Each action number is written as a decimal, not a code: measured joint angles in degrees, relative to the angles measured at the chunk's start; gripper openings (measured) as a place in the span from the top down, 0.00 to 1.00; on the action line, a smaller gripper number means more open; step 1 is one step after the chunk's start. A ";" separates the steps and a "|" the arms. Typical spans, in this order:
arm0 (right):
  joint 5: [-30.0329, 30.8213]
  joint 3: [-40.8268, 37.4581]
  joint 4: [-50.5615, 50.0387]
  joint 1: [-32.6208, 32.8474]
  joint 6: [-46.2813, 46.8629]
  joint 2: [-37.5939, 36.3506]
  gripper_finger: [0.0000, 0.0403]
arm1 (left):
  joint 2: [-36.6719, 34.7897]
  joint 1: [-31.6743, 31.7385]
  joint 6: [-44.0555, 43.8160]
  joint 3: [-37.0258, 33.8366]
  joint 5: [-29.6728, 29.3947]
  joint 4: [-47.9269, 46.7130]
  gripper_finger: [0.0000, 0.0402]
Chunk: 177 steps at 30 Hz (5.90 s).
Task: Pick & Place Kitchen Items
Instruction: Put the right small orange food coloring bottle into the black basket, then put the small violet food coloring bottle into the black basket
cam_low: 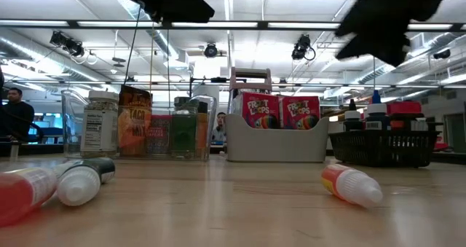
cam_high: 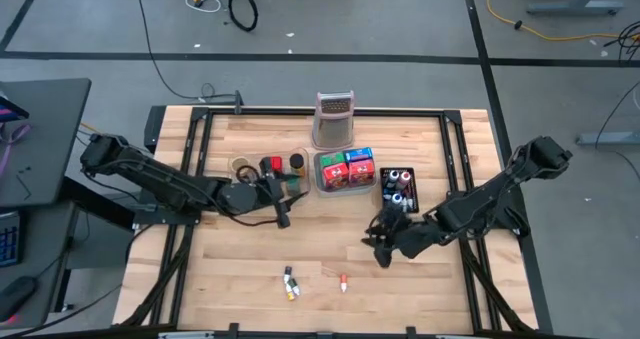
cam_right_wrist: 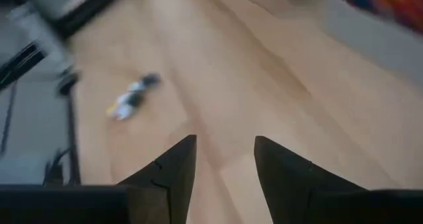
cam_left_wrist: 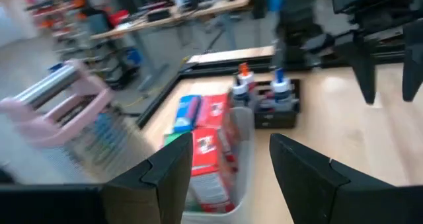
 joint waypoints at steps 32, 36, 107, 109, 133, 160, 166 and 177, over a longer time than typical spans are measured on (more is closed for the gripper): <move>-29.01 -1.11 44.75 -6.05 -48.13 26.59 0.43 | 0.00 0.64 5.15 0.00 15.98 2.78 0.48; -33.80 -1.09 45.11 -6.10 -53.90 28.46 0.37 | 0.00 1.41 3.92 0.00 15.98 2.76 0.48; 1.24 3.64 -2.11 -4.78 -44.54 1.39 0.77 | -0.07 2.12 3.64 -0.04 16.01 2.72 0.48; 6.17 3.65 -5.82 -2.89 -40.98 -1.80 0.78 | -0.07 2.12 3.65 -0.04 16.01 2.73 0.48; 28.86 -6.79 -43.28 1.24 17.54 -7.21 0.82 | -0.07 2.11 3.37 -0.04 16.01 2.73 0.48; 27.44 -11.28 -41.40 0.66 21.67 -7.21 0.57 | -0.04 2.64 4.83 -0.04 16.03 2.98 0.48; 22.87 -4.57 -54.47 0.66 21.90 -7.21 0.62 | 0.00 4.73 6.09 -0.04 17.70 5.96 0.48; 27.48 5.59 -53.29 1.03 14.33 -7.21 0.65 | 0.00 6.79 7.51 -0.04 51.38 0.15 0.48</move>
